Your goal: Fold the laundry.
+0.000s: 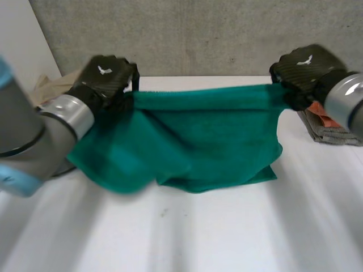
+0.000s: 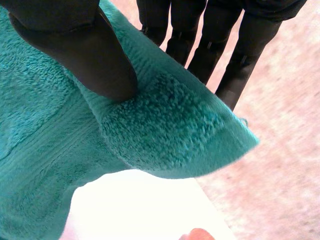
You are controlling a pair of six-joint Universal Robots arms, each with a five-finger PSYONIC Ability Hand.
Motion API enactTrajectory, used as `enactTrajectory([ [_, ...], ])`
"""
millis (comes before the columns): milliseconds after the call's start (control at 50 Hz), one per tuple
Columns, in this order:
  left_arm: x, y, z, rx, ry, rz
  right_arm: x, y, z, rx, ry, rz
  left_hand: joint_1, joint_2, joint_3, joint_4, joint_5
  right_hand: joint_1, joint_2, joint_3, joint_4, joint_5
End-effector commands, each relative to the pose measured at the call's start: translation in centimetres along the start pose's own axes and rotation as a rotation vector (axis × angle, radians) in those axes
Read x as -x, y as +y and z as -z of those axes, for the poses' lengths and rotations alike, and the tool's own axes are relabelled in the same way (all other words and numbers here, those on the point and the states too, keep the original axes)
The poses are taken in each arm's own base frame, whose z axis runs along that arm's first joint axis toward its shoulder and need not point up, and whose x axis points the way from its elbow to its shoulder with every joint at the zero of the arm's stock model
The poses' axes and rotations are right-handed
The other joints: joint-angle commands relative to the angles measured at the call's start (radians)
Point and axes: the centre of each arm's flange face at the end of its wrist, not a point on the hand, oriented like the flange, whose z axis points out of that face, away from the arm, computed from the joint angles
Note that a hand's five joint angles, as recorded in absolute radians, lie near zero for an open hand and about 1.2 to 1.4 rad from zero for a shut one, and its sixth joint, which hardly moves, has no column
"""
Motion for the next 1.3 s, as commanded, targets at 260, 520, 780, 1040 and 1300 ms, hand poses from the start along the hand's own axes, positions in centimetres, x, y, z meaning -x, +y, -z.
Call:
enactTrajectory([
  [260,5.3,-10.6,-8.5,-0.678,-0.333,-0.392,-7.9,-6.7,-8.1,-0.627,0.573,-0.03,0.282,0.202,0.207,0.198,0.237,0.295,0.218,0.209,0.199,0.205],
  [520,0.4,-7.2,-2.7,-0.434,-0.138,-0.334,-4.4,-3.5,-6.4,-0.459,0.374,-0.032,0.282,0.202,0.207,0.198,0.237,0.295,0.218,0.209,0.199,0.205],
  [780,-5.7,8.6,3.1,0.053,0.081,-0.227,3.0,8.3,-3.7,-0.053,0.072,-0.096,0.282,0.202,0.207,0.198,0.237,0.295,0.218,0.209,0.199,0.205],
  [1040,-2.9,10.9,2.7,0.123,0.016,-0.2,1.5,12.8,-2.7,0.06,0.075,-0.135,-0.836,-0.916,-0.911,-0.921,-0.881,0.295,0.218,0.209,0.199,0.205],
  [1300,2.6,11.8,4.5,0.199,0.024,-0.09,0.5,13.3,-3.0,0.071,0.1,-0.137,-0.437,-0.517,-0.512,-0.522,-0.482,0.295,0.218,0.209,0.199,0.205],
])
